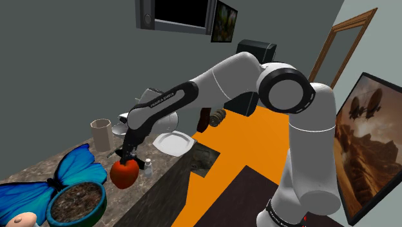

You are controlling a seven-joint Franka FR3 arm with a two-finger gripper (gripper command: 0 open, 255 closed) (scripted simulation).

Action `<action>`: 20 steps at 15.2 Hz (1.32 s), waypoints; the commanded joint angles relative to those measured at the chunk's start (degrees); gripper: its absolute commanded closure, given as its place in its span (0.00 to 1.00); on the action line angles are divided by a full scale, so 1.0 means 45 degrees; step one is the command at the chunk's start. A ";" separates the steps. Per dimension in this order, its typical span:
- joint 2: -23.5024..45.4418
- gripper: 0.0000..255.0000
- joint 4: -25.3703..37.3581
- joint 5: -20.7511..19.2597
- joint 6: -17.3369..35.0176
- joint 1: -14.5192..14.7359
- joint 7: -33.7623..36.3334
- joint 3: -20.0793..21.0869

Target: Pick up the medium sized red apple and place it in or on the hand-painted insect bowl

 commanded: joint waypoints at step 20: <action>-0.0677 1.00 0.2642 -0.1831 -0.2874 0.0750 0.2745 -0.0390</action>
